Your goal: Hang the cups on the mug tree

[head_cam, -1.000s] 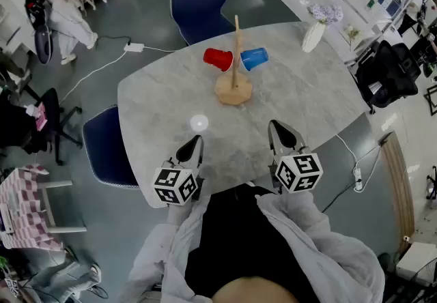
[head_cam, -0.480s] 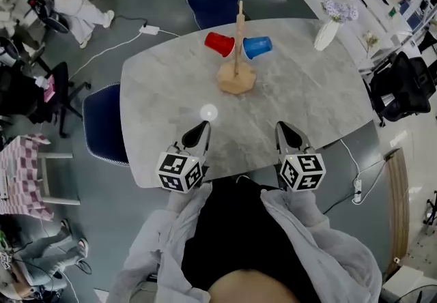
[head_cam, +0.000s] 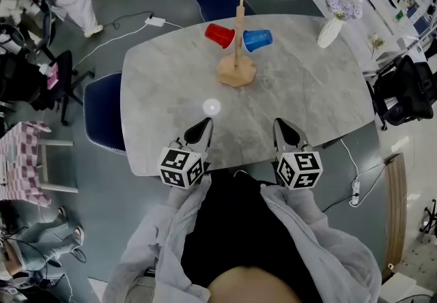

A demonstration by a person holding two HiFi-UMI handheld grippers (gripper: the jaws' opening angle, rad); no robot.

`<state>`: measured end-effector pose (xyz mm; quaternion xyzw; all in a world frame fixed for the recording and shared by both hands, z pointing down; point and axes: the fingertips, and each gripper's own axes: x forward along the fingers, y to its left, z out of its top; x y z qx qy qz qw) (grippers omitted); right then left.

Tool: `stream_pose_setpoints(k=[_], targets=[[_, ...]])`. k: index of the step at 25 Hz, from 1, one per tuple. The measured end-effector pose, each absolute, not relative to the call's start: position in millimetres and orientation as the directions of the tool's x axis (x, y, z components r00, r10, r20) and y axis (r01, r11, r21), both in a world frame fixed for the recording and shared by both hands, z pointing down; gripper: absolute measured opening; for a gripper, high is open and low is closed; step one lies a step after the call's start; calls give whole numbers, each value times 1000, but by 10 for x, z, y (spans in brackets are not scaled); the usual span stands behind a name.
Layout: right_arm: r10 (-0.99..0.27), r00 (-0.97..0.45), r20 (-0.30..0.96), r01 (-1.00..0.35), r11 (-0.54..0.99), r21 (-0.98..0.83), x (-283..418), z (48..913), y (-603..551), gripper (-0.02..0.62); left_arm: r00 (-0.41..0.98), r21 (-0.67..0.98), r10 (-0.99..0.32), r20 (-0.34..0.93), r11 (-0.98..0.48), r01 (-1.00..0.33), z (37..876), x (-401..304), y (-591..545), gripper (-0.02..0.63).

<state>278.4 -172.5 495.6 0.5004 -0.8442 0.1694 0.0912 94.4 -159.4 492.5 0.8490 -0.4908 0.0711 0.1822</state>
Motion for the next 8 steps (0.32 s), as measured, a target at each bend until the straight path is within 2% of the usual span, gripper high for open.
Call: stream_pose_setpoints(k=[8], targets=[[-807, -494, 325, -870, 460, -180, 2762, 4999, -1676, 11, 505, 233, -807, 306, -451, -862, 4962, 989, -1542, 3]])
